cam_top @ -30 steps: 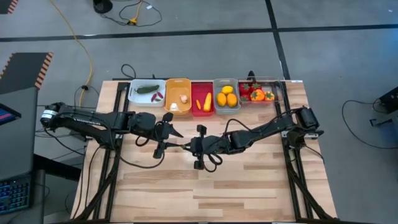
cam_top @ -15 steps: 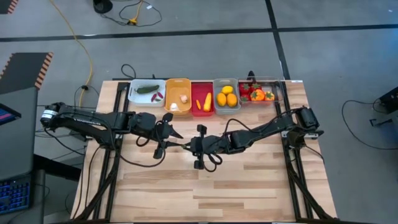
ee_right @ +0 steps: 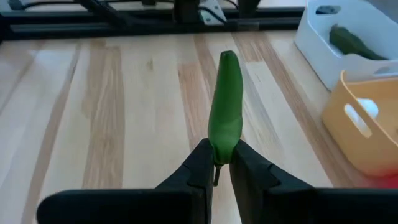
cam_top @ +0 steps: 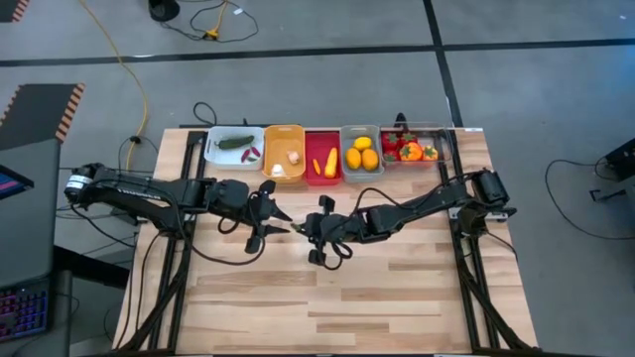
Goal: Sort produce into baskets
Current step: Put the green chili pepper into the white bin
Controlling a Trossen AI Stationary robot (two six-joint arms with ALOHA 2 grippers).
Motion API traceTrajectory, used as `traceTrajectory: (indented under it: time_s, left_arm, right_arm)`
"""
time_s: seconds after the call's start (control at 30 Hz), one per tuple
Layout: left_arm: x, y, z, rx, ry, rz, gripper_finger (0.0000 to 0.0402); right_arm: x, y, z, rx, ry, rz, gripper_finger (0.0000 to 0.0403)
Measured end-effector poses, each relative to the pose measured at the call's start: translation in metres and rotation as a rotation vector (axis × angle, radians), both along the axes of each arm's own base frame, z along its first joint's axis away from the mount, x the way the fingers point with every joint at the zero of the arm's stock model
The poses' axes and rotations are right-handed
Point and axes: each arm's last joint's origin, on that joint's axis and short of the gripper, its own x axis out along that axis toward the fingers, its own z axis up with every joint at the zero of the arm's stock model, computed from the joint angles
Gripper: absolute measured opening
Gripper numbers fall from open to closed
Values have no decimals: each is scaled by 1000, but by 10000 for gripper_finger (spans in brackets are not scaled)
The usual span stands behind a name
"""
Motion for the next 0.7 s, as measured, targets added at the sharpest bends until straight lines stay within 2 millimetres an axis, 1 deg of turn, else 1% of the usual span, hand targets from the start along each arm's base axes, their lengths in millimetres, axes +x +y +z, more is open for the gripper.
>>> traceTrajectory:
  time_s: [0.13, 0.33, 0.5, 0.7]
  left_arm:
    - [0, 0, 0, 0, 0, 0, 124]
    - [0, 0, 0, 0, 0, 0, 124]
    - [0, 0, 0, 0, 0, 1, 124]
    - [0, 0, -1, 1, 6, 2, 122]
  right_arm:
    - [0, 1, 1, -4, -7, 6, 72]
    - [3, 5, 7, -65, -65, 54, 72]
    - [5, 5, 11, -62, -115, 60, 72]
    - [5, 5, 11, -67, -117, 63, 72]
